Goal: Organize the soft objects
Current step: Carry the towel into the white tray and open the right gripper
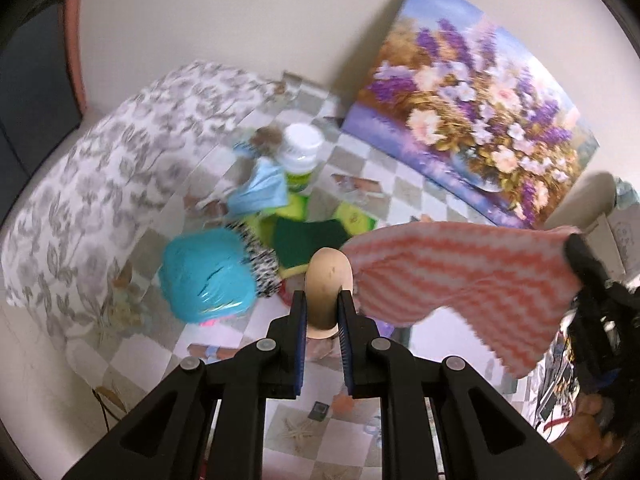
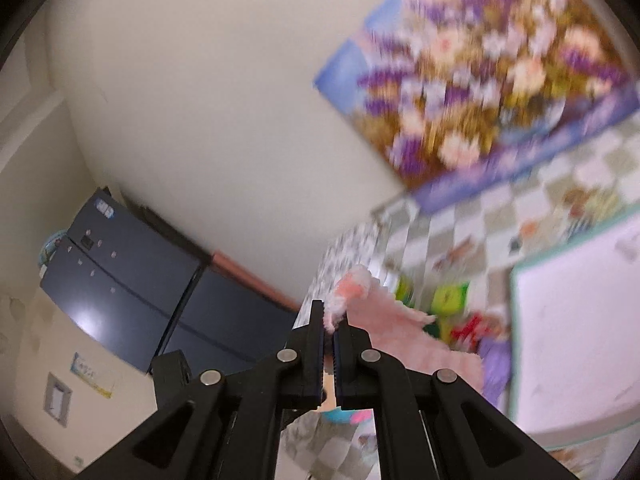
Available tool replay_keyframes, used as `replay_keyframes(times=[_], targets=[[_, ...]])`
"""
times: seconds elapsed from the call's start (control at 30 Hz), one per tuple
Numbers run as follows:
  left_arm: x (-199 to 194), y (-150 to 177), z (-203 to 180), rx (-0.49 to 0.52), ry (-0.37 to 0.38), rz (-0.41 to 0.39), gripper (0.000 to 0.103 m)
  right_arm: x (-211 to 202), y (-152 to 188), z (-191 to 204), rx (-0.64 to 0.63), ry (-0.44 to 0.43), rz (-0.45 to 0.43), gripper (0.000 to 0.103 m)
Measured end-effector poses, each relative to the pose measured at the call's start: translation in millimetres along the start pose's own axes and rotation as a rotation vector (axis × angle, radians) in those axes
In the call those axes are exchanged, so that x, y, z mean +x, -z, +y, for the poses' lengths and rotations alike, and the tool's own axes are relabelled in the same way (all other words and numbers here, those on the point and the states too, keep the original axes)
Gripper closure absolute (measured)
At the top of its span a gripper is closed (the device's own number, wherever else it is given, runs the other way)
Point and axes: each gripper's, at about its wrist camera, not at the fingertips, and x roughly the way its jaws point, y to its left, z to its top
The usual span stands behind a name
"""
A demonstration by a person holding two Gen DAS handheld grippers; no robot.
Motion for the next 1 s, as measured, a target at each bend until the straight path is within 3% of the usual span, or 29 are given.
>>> replay_keyframes(times=[0.2, 0.3, 0.57, 0.77, 1.0], targets=[[-12.5, -18.1, -47.9, 0.096, 0.006, -0.048, 0.088, -72.0, -29.9, 4.2, -0.034, 0.057, -0.194, 0.099], [-10.7, -21.8, -78.5, 0.148, 0.026, -0.052, 0.088, -103.8, -40.0, 3.6, -0.061, 0.140, -0.276, 0.099], [21.1, -8.3, -158.2, 0.294, 0.079, 0.008, 0.088, -153.6, -56.9, -22.8, -0.040, 0.292, -0.373, 0.099], [65.7, 10.9, -200.6, 0.375, 0.093, 0.090, 0.088, -149.9, -58.1, -81.2, 0.086, 0.370, -0.335, 0.099], [143.4, 30.0, -209.5, 0.414, 0.044, 0.197, 0.087, -99.4, -43.9, -166.2, 0.252, 0.540, -0.134, 0.099]])
